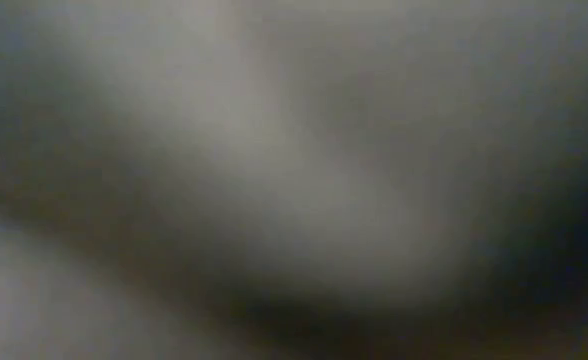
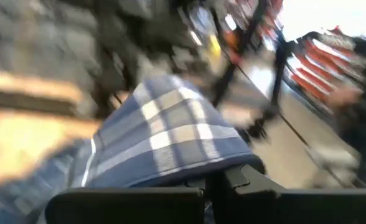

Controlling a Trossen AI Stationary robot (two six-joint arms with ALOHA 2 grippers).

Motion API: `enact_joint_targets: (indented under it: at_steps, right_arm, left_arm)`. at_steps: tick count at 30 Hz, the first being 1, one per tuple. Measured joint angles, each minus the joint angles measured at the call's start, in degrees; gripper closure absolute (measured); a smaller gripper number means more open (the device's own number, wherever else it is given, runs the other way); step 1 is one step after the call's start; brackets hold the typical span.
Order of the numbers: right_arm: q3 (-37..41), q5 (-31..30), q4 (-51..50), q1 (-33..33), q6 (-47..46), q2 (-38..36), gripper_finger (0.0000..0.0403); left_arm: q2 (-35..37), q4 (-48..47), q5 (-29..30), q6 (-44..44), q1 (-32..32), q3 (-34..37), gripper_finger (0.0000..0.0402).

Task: Sort clothes
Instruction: Put the blue long sleeve into the white laundry bin

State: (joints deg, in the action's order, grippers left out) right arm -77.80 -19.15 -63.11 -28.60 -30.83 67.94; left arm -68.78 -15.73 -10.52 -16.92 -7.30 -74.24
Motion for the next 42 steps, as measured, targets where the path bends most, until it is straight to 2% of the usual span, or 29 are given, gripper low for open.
enact_joint_targets:
  at_steps: [3, 5, 9, 13, 16, 19, 22, 27, 32, 39, 42]
  right_arm:
    - [0.00, -1.18, -0.09, 0.02, 0.15, 0.76, 0.0203]
    - [0.73, -3.65, 0.11, 0.02, 1.75, 0.92, 0.0195]
    - [4.81, -2.78, 0.66, 2.60, 4.81, -0.92, 0.0195]
    - [14.31, 1.06, 10.21, 7.96, 9.57, -5.30, 0.0201]
    - [22.26, 4.28, 22.09, 12.69, 21.22, -8.18, 0.0201]
    - [27.43, 5.36, 28.67, 17.31, 32.52, -8.70, 0.0201]
    - [28.26, 9.35, 30.12, 23.12, 37.96, -7.71, 0.0202]
    - [28.26, 22.33, 32.24, 34.52, 43.57, -5.32, 0.0202]
    - [28.26, 30.49, 36.69, 43.62, 49.26, -2.48, 0.0202]
    - [28.24, 44.90, 41.30, 51.16, 50.77, 5.69, 0.0202]
    - [28.24, 46.09, 43.34, 52.19, 51.05, 10.10, 0.0202]
  left_arm:
    - [-0.35, -8.09, -9.31, -0.23, -0.99, 0.00, 0.0396]
    - [-1.08, -14.69, -12.16, -0.20, -2.52, 0.01, 0.0396]
    - [-2.83, -21.27, -12.49, -0.85, -6.76, 2.78, 0.0395]
    - [-4.60, -21.05, -13.29, -6.10, -10.80, 5.29, 0.0395]
    - [-6.08, -21.10, -13.25, -8.28, -12.58, 5.68, 0.0394]
    - [-6.65, -21.02, -12.95, -9.66, -13.20, 5.68, 0.0394]
    - [-6.74, -21.07, -11.74, -11.37, -13.22, 5.68, 0.0394]
    - [-6.72, -21.07, -11.23, -13.51, -13.22, 5.68, 0.0394]
    - [-6.72, -21.03, -10.19, -15.82, -13.13, 5.68, 0.0393]
    - [-6.72, -20.74, -9.45, -16.08, -13.09, 5.68, 0.0393]
    - [-6.72, -20.78, -9.25, -17.21, -13.09, 5.68, 0.0393]
